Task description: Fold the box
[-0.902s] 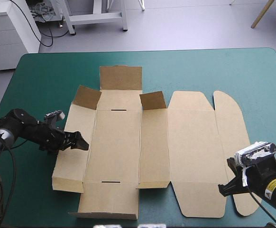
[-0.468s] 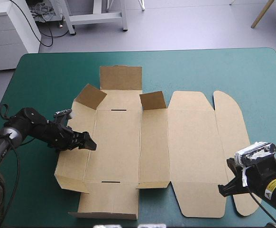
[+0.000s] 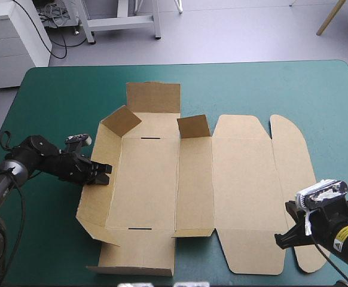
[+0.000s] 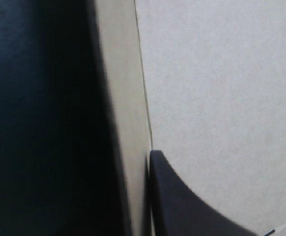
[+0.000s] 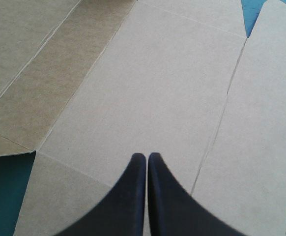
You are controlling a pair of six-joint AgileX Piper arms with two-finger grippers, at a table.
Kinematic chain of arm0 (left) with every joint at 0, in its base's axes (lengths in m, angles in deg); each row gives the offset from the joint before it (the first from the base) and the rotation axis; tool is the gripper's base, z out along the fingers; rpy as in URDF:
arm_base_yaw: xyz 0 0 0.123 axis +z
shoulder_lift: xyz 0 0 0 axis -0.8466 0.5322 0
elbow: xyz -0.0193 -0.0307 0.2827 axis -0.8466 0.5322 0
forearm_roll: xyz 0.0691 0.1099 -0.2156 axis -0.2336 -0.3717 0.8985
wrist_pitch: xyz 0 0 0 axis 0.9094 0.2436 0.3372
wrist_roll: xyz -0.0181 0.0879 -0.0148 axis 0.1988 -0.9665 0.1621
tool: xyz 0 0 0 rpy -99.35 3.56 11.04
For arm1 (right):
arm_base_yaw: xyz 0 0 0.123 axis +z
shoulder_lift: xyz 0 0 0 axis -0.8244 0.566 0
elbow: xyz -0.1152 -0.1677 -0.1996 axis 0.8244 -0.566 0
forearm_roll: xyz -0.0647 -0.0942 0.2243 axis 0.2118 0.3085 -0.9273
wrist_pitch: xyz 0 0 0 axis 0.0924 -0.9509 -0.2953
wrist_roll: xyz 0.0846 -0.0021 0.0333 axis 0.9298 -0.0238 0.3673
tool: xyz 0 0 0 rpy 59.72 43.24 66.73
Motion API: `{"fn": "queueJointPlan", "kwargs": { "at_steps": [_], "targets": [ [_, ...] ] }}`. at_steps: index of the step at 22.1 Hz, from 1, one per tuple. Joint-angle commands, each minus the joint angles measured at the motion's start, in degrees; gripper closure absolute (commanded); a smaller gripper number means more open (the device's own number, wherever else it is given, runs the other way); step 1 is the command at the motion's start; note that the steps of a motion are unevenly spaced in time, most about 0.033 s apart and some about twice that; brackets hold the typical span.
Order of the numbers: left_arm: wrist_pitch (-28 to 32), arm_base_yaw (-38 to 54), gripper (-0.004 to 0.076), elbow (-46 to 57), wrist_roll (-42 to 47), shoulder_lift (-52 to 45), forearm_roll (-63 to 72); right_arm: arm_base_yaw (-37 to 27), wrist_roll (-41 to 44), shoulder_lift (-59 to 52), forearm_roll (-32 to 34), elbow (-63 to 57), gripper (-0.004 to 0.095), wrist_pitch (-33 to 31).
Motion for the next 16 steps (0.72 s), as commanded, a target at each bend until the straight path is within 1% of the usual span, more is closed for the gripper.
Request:
{"fn": "queueJointPlan", "kwargs": {
  "at_steps": [1, 4, 7, 11, 16],
  "targets": [
    [0.3, -0.3, 0.0734, -1.1, -1.3, -1.8, 2.4, -0.2, -0.1, 0.1, 0.1, 1.4, 0.0912, 2.8],
    [1.2, -1.5, 0.0734, -3.3, -2.3, -1.8, 0.3, -0.2, -0.1, 0.1, 0.2, 1.4, 0.0912, 2.8],
    [1.6, -5.9, 0.0734, -10.6, -0.5, -1.8, -10.0, -0.2, -0.1, 0.1, 0.2, 1.4, 0.0912, 2.8],
    [2.7, -11.2, 0.0734, -23.8, 2.7, -0.6, -20.3, -0.2, -0.1, 0.1, 0.2, 1.4, 0.0912, 2.8],
    [0.5, -19.0, 0.0734, -36.3, 4.6, 3.2, -39.8, -0.2, -0.1, 0.1, 0.0, 1.4, 0.0912, 2.8]
  ]
}}
